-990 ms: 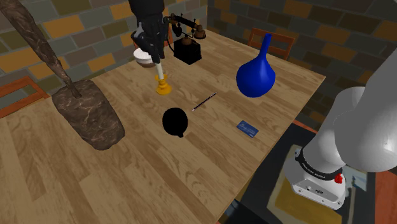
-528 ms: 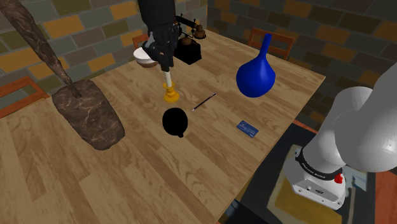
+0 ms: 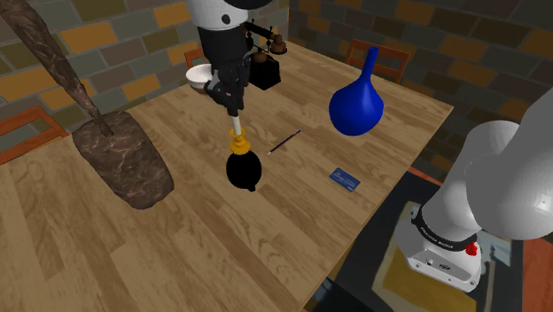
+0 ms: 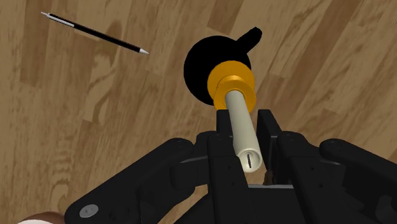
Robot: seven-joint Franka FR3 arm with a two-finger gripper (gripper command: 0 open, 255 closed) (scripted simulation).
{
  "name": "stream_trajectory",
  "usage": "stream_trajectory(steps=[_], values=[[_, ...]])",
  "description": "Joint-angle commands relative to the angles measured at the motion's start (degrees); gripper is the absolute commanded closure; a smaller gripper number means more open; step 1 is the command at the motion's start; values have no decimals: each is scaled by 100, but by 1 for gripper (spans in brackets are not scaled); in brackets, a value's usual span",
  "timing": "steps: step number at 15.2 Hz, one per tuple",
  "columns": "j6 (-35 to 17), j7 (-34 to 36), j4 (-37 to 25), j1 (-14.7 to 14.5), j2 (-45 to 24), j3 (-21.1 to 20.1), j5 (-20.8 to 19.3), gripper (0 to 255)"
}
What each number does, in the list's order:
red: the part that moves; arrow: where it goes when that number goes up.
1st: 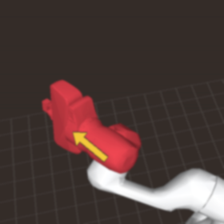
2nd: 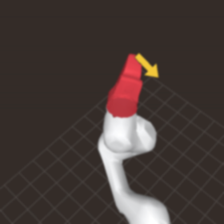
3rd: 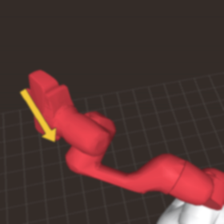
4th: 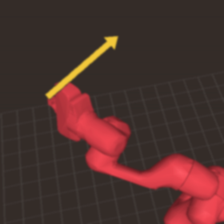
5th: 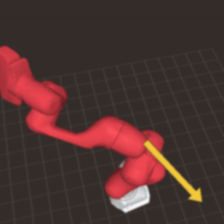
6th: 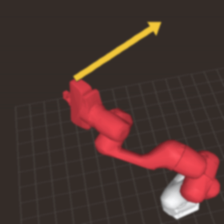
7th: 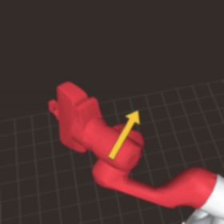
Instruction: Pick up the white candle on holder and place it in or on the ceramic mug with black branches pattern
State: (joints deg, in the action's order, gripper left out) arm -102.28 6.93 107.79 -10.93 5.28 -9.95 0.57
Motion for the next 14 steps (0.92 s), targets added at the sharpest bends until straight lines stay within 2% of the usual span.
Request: stream_trajectory(steps=[1,10,14], values=[[-160,4,166,-3,8,-4,3,255],[-846,17,772,-8,-73,-13,-9,255],[-896,18,812,-9,-82,-13,-10,255]])
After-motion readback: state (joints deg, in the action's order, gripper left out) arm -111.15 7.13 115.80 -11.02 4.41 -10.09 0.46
